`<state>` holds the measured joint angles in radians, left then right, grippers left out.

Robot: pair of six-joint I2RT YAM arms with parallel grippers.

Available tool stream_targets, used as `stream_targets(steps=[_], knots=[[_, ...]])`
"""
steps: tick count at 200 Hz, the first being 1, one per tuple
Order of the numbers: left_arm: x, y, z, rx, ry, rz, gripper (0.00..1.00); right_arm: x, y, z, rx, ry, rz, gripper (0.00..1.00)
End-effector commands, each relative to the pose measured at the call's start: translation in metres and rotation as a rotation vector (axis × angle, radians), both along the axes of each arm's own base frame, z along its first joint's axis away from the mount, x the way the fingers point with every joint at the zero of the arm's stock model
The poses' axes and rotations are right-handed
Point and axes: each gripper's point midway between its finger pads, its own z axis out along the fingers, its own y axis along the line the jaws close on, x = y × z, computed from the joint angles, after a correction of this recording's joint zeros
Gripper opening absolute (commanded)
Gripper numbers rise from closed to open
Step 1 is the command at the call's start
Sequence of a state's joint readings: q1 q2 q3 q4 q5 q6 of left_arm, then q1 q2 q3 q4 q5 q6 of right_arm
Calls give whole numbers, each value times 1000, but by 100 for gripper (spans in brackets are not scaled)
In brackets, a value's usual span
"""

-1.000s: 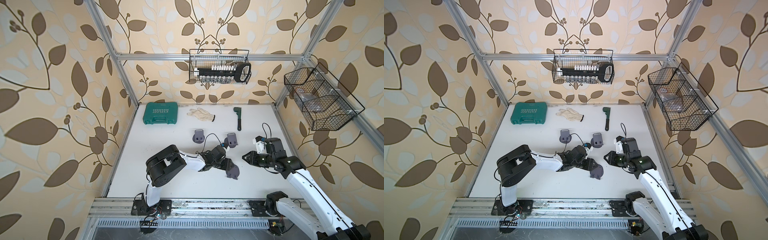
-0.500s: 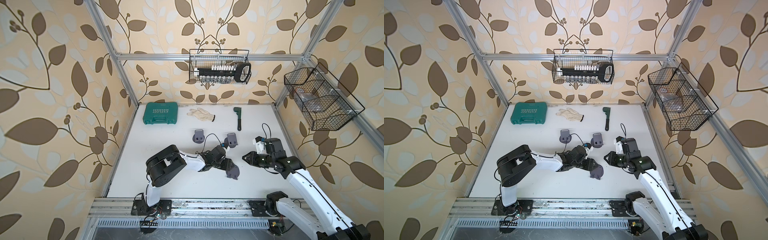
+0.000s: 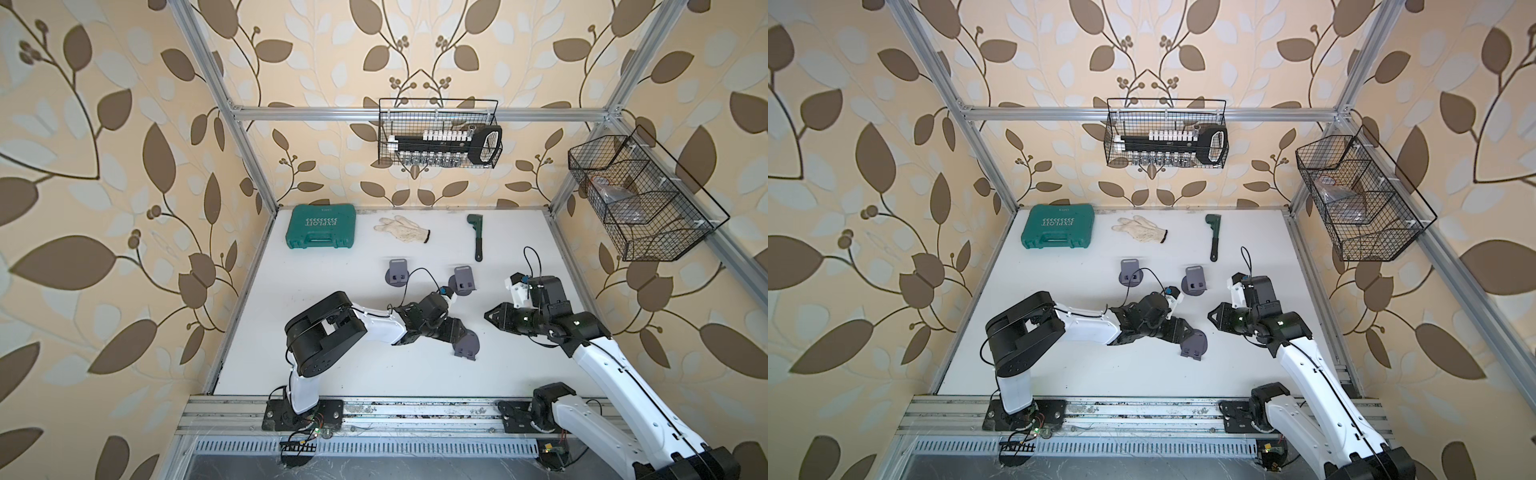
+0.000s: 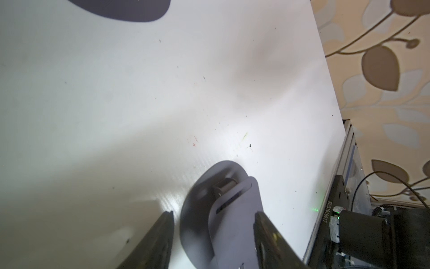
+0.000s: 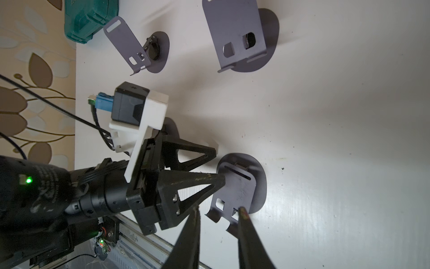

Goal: Open the phone stand
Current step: Pick up the phone stand at the center of the board.

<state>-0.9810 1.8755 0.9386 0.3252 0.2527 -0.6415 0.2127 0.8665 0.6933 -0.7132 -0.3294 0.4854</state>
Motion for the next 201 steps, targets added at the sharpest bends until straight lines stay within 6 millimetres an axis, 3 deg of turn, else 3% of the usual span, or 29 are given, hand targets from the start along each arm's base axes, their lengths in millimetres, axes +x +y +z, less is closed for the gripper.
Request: stream_targets(steps=[1, 67, 158, 201], knots=[[-1, -4, 19, -38, -47, -31, 58, 0, 0, -5, 1, 7, -2, 25], [-14, -20, 17, -72, -16, -97, 55, -1, -1, -6, -1, 8, -2, 24], [-15, -23, 2, -44, 16, -106, 55, -3, -2, -5, -4, 5, -4, 25], [-21, -34, -4, -65, 69, -147, 50, -2, -1, -5, -2, 4, -1, 25]])
